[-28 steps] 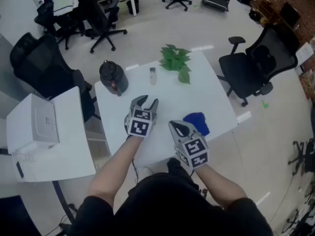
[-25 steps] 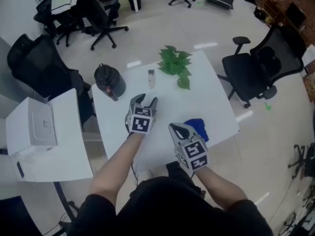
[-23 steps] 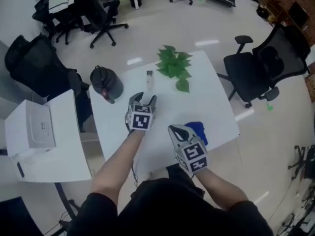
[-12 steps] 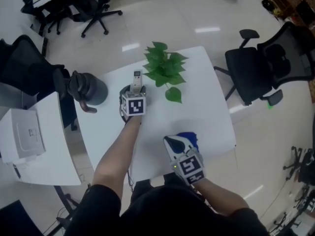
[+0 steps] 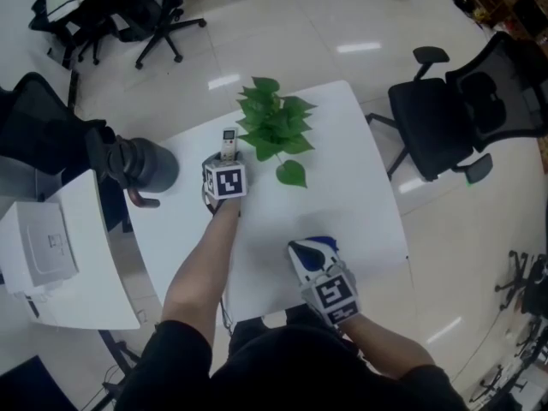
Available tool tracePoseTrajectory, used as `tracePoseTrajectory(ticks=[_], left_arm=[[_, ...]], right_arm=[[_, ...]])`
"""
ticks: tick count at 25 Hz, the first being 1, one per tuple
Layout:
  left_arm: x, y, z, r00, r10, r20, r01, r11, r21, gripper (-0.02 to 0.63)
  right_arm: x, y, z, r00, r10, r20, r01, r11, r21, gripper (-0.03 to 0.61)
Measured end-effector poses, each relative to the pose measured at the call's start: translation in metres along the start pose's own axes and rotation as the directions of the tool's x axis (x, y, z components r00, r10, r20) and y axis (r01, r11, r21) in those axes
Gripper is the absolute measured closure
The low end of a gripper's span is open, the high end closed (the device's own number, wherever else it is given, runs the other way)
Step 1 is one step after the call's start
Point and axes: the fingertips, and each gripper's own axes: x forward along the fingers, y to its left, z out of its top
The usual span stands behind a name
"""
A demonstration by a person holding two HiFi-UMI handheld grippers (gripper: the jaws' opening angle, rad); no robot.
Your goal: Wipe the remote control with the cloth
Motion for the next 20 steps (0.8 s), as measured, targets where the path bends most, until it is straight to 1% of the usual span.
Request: tracePoseTrajectory(ticks=[1,5,10,16,20], left_arm=[[0.000,-0.001,0.000,1.000,-0.006,0.001,0.006,1.000,0.002,0.407],[-0.004,-0.003,0.001,1.000,-0.026,0.014,0.026,0.999,0.035,0.410],[-0.030,0.002,-0.002,0.997,-0.048,0.060,0.045,0.997,0.057,0.411],[-0.084,0.004,-0.023,0.987,-0.091,0.136,0.077,0.992,0.102,0.411],[-0.141,-0.011,-0.044,0.964,-0.184,0.190,0.154,0.975,0.161,0.411]], right_arm=[[-0.001,-0.001,0.000,1.000,-0.003,0.003,0.003,1.000,0.003,0.569],[-0.005,-0.002,-0.002,1.000,-0.013,0.003,0.013,1.000,0.014,0.569],[-0.011,0.001,-0.006,0.999,-0.033,0.011,0.032,0.999,0.030,0.569],[-0.021,0.011,-0.018,0.997,-0.070,0.016,0.070,0.997,0.034,0.569],[-0.032,0.011,-0.034,0.991,-0.137,0.006,0.137,0.990,0.023,0.569]])
